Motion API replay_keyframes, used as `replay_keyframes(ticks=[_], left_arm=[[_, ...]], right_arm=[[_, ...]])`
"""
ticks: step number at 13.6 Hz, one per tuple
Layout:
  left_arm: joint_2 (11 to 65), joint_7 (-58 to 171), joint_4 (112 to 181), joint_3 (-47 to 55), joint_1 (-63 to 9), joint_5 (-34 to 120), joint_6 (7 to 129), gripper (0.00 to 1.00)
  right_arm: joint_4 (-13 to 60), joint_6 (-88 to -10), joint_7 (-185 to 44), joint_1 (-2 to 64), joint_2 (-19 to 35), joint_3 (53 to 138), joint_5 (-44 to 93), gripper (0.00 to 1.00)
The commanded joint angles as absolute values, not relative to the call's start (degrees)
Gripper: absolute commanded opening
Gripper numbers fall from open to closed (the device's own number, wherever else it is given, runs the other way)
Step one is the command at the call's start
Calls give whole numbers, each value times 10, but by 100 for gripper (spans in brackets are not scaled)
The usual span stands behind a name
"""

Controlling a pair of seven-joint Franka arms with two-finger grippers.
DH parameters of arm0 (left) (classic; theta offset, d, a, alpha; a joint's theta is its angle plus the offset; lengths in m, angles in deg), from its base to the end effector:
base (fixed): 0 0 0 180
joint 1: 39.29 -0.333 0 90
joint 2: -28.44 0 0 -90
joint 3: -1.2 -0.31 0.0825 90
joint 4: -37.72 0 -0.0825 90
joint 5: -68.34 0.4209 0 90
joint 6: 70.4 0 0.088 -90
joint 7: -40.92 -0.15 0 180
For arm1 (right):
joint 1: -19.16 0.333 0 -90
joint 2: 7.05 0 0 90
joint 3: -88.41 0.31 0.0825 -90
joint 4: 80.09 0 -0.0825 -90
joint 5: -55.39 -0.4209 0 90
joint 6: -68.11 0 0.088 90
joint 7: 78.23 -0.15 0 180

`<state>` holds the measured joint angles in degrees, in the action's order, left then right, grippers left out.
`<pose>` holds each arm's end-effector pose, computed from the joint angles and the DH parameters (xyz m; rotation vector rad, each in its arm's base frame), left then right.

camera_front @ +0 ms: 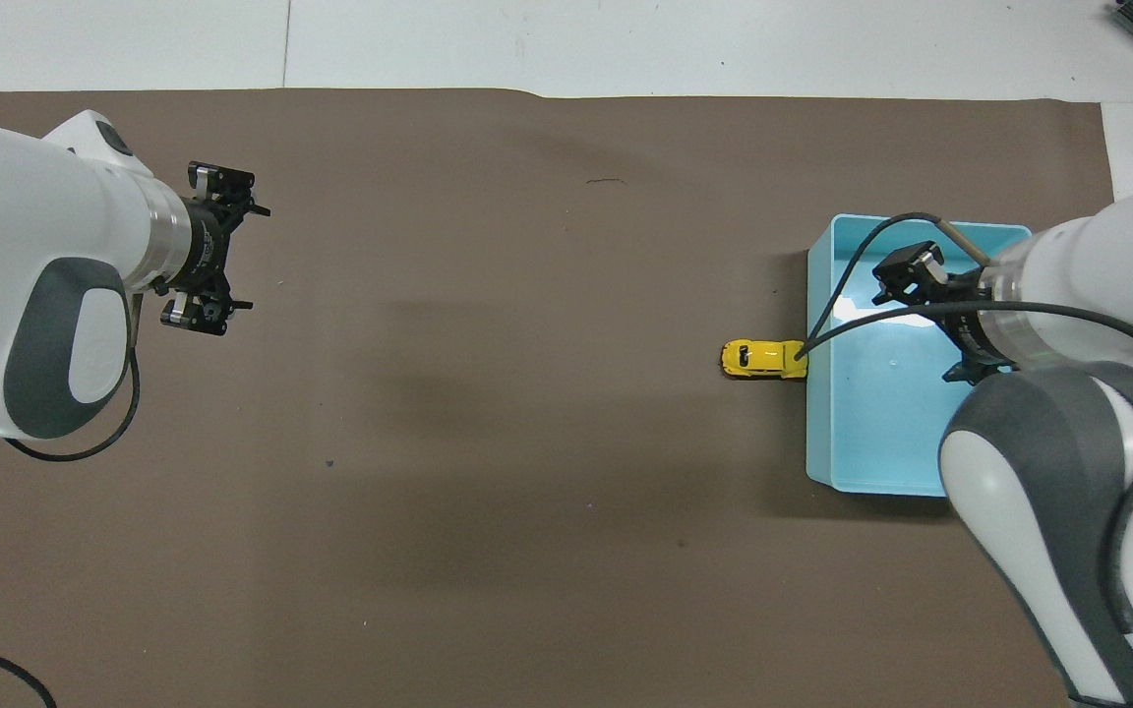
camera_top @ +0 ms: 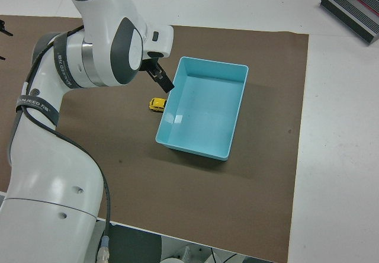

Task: Wind up and store yellow beetle car
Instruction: 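Reach the right gripper to the car while the left gripper withdraws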

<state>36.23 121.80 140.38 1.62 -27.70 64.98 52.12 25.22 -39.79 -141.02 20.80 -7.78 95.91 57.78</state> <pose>0.6489 -0.1427 0.4311 2.4091 1.6990 0.1573 0.5963 0.0913 0.4733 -2.8098 1.4003 -0.1120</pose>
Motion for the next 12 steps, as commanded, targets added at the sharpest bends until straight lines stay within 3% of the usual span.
replay_keyframes(ticks=[1, 12], left_arm=[[352, 1109, 1403, 23, -293, 658, 496, 100], [316, 648, 1406, 23, -339, 658, 397, 100]], right_arm=[[256, -432, -1531, 228, -47, 962, 575, 100], [320, -592, -1809, 270, 41, 961, 627, 100]])
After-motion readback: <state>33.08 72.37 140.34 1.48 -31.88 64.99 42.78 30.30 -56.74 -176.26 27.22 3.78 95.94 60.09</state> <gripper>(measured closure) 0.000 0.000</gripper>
